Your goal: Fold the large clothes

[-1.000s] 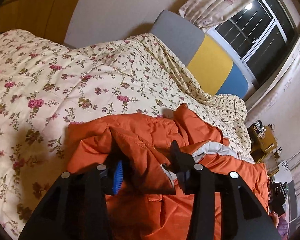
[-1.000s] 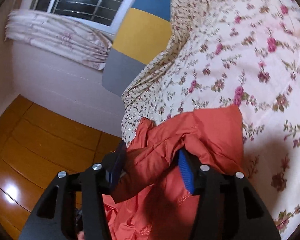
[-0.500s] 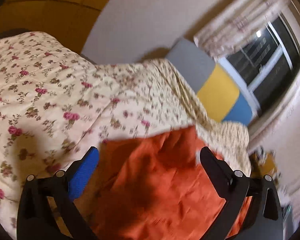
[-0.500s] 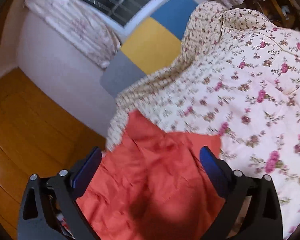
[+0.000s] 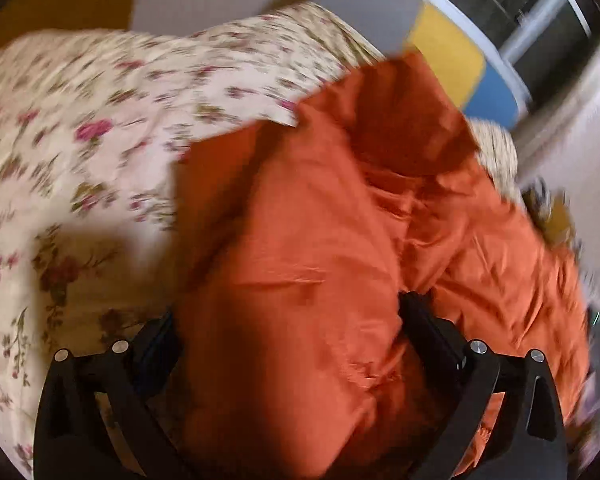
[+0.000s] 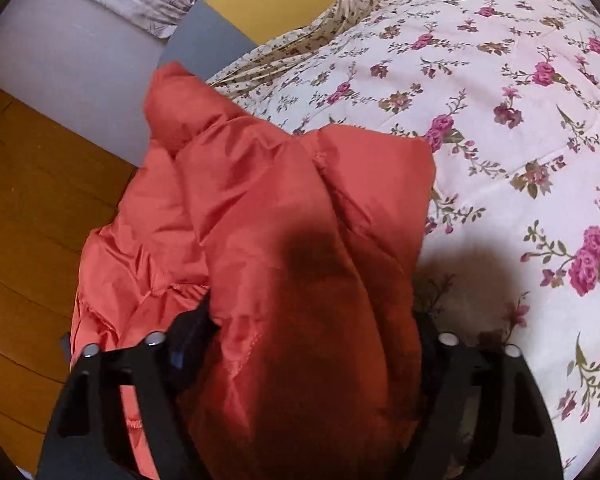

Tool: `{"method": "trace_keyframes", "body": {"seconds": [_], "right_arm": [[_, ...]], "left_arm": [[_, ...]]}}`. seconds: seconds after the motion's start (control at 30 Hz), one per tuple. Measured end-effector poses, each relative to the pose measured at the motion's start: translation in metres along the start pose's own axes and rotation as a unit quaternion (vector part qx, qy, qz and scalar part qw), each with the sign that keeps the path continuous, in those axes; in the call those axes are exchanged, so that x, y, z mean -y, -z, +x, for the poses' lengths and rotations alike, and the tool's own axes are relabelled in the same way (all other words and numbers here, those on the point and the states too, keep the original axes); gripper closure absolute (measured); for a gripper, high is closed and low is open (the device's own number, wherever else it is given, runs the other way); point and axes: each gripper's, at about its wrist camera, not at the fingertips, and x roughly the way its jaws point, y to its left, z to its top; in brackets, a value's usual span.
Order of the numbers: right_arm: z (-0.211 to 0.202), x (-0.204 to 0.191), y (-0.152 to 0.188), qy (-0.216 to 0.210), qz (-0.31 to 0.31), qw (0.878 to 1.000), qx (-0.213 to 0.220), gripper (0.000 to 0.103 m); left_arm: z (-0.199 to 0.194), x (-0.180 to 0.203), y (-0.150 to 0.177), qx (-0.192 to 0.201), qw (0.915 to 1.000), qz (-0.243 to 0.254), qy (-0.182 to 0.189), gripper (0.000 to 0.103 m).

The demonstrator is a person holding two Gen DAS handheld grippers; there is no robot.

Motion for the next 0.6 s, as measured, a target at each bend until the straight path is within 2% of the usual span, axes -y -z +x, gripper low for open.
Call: {"method": "trace_keyframes", "body": {"seconds": [0.07, 0.13, 0.2, 0.27, 0.6], "right_arm": [[-0.003, 0.004, 0.003, -0.015, 0.01, 1.0, -0.003, 0.041], [-0.006, 0.008, 0.008, -0.032, 0.024, 0.999, -0.005, 0.047], [-0.012, 0.01, 0.011, -0.045, 0.03, 0.999, -0.007, 0.053], [-0.019, 0.011, 0.017, -0.054, 0.033, 0.998, -0.009, 0.054], [-0.085, 0.03, 0.072, -0.065, 0.041, 0.997, -0.012, 0.053]], "left_arm": [[-0.001, 0.012, 0.009, -0.003, 0.9995, 0.029, -0.008, 0.007], [-0.005, 0.01, 0.013, 0.0, 0.9998, 0.02, 0.001, 0.012], [-0.012, 0.01, 0.021, -0.002, 0.9998, 0.017, 0.012, 0.022], [-0.021, 0.014, 0.029, -0.006, 0.9995, 0.017, 0.027, 0.027], [-0.06, 0.033, 0.105, 0.001, 0.9985, 0.029, 0.047, 0.027]]}}
